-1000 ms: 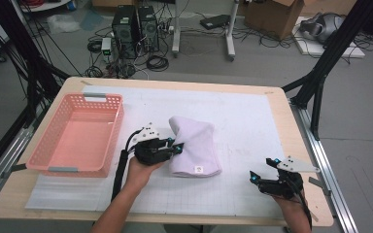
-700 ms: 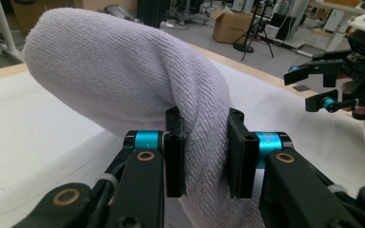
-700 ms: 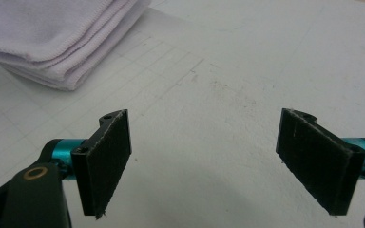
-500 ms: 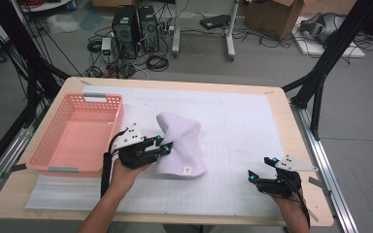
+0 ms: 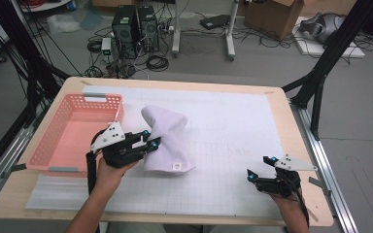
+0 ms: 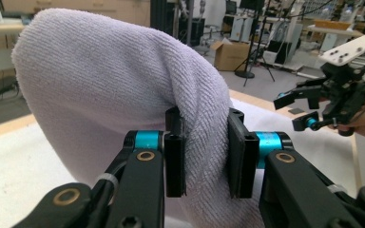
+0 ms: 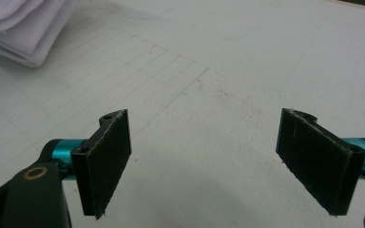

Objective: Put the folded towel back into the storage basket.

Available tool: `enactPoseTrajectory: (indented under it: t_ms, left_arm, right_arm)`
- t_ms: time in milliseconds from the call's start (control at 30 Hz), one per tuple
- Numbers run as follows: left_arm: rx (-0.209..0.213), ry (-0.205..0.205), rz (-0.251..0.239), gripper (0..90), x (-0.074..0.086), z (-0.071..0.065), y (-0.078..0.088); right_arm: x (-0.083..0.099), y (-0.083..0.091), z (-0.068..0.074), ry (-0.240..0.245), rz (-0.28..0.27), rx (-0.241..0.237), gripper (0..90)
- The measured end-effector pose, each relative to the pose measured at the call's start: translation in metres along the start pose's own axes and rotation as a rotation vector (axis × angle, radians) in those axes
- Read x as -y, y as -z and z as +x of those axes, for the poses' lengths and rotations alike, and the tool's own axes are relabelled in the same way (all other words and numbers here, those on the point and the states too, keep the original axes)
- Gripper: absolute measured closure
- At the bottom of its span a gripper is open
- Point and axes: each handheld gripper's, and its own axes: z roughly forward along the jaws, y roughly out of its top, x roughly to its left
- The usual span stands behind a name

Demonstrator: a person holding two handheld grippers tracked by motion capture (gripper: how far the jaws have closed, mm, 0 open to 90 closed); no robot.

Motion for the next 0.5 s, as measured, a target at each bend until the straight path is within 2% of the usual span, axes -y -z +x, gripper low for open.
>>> enactPoseTrajectory:
  t_ms: [67,233,500]
  left_arm:
    - [0.017,-0.004,-0.021,72.3,-0.003,0.001,0.008]
    - [0.024,-0.01,-0.047,72.2,-0.009,0.001,0.019]
    - [0.009,-0.015,-0.077,72.2,-0.021,0.01,0.038]
  right_arm:
    - [0.0,-0.001,0.0,0.002,-0.004,0.0,17.9]
    - [-0.001,-0.001,0.0,0.0,-0.007,0.0,17.9]
    - [-0.002,-0.001,0.001,-0.002,-0.005,-0.001,17.9]
